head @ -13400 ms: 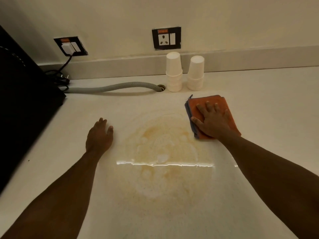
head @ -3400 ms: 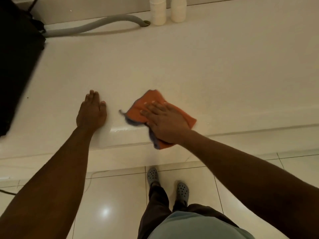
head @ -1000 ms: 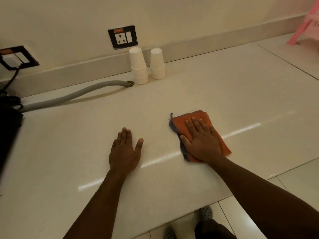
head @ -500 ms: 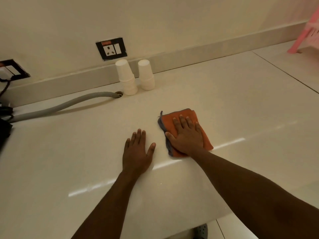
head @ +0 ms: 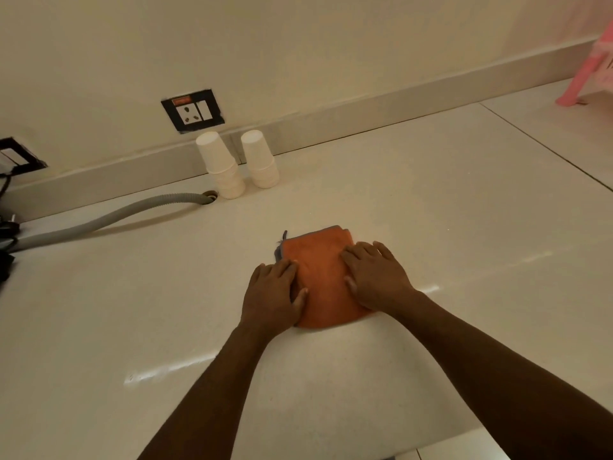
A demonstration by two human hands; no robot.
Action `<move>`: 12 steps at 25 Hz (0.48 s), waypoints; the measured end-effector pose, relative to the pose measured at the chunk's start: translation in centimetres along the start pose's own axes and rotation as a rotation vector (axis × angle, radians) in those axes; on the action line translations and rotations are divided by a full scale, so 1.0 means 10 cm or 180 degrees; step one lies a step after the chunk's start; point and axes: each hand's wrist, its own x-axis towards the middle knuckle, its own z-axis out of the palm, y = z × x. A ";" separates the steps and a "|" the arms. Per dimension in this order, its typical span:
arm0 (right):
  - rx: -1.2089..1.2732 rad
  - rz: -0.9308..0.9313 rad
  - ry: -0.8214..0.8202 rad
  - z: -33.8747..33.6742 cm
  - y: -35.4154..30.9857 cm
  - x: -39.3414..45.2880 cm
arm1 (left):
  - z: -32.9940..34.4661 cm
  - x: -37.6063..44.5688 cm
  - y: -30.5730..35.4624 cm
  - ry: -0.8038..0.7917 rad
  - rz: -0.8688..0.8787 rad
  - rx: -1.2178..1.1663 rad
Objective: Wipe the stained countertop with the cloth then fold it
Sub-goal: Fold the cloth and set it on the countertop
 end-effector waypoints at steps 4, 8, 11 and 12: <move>0.0010 -0.0005 0.0070 -0.02 0.06 0.03 | -0.05 0.06 0.09 -0.0075 -0.0095 0.0029; 0.0105 -0.0103 0.0322 0.01 0.04 -0.04 | -0.08 0.08 0.21 0.0029 -0.0222 -0.0025; 0.0313 -0.0077 0.0499 0.08 0.08 -0.15 | -0.09 0.00 0.21 0.0423 -0.0087 -0.0148; 0.0455 -0.0052 0.0552 0.07 0.10 -0.17 | -0.11 -0.01 0.21 0.0527 -0.0046 -0.0200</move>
